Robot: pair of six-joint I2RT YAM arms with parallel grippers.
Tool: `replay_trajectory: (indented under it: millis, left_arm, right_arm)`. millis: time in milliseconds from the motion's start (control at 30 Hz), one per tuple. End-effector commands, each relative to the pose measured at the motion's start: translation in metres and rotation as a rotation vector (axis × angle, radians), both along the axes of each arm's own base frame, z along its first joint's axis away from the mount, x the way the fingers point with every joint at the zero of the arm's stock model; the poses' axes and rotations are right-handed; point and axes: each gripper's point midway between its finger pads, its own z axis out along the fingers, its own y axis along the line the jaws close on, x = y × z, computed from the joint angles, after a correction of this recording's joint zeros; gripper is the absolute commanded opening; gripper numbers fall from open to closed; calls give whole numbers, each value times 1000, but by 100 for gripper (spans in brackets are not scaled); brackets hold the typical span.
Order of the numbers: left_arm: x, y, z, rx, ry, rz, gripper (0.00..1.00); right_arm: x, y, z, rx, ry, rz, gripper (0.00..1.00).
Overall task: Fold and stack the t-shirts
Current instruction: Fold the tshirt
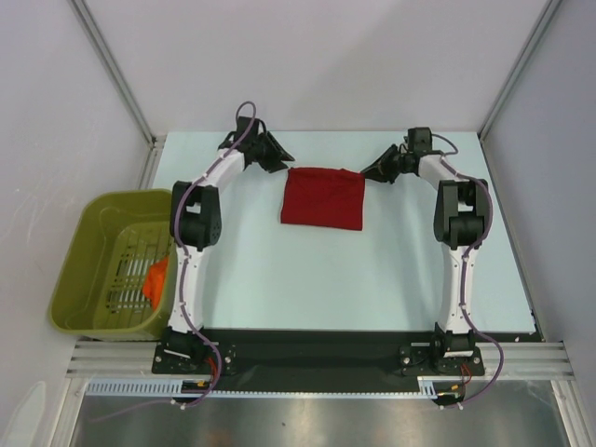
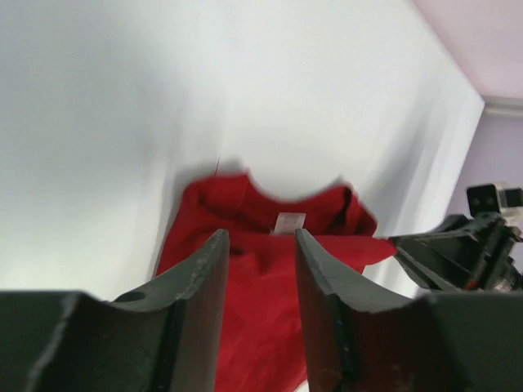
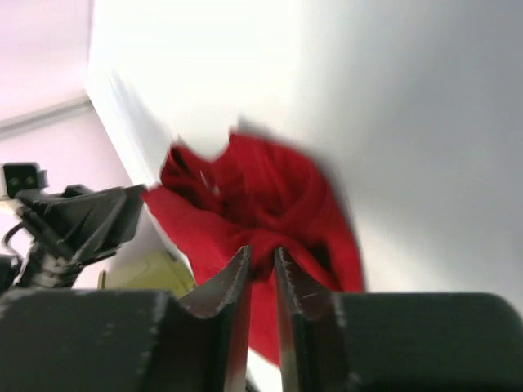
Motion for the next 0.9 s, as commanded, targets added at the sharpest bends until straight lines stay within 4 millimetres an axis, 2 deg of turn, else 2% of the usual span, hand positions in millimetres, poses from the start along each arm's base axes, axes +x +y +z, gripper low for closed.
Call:
replay_trajectory:
  millis: [0, 33, 67, 100, 133, 167, 200, 233, 267, 300, 333, 367, 400, 433, 500, 533, 567, 700, 867]
  left_arm:
    - [28, 21, 58, 151, -158, -26, 44]
    - [29, 24, 69, 173, -179, -23, 48]
    - [27, 28, 97, 187, -227, -14, 49]
    - [24, 29, 105, 204, -247, -21, 50]
    - [17, 31, 103, 216, -239, -29, 50]
    - [12, 32, 109, 221, -248, -36, 50]
    - [4, 31, 129, 217, -283, -54, 50]
    - [-3, 26, 132, 206, -287, -78, 48]
    - [-11, 22, 118, 200, -268, -100, 47]
    - [-21, 15, 129, 177, -290, -132, 46]
    - [-29, 5, 125, 166, -288, -162, 45]
    - [-37, -2, 110, 154, -281, -190, 45]
    - [-45, -10, 111, 146, -285, -216, 46]
    - [-51, -11, 97, 149, -261, -226, 48]
    - [-55, -17, 92, 151, -263, -256, 52]
    - [-56, -21, 83, 166, -253, -273, 52]
    - [-53, -22, 85, 185, -264, -283, 52]
    - [-52, -34, 78, 163, -295, -364, 42]
    - [-59, -54, 61, 14, -294, -365, 34]
  right_arm:
    - [48, -57, 50, -48, -171, -52, 27]
    - [42, -64, 48, -75, -138, -27, 33]
    - [44, -69, 47, -95, -136, -16, 36]
    - [50, -74, 67, -117, -184, -3, 39]
    - [41, -77, 63, -138, -137, 9, 41]
    - [35, -78, 69, -177, -165, 48, 41]
    - [30, -78, 76, -196, -177, 64, 41]
    - [15, -72, 65, -211, -142, 96, 42]
    - [8, -68, 63, -232, -155, 127, 44]
    - [4, -62, 85, -243, -225, 135, 45]
    - [-13, -53, 65, -228, -182, 159, 48]
    - [-23, -38, 67, -203, -199, 189, 49]
    - [-21, -35, 84, -197, -265, 181, 50]
    - [-35, -17, 71, -187, -239, 215, 52]
    - [-39, -9, 70, -190, -254, 232, 54]
    - [-41, -6, 68, -196, -249, 243, 54]
    - [-42, 0, 68, -200, -257, 261, 54]
    - [-42, 21, 67, -184, -299, 317, 51]
    - [-35, 46, 56, -40, -282, 288, 38]
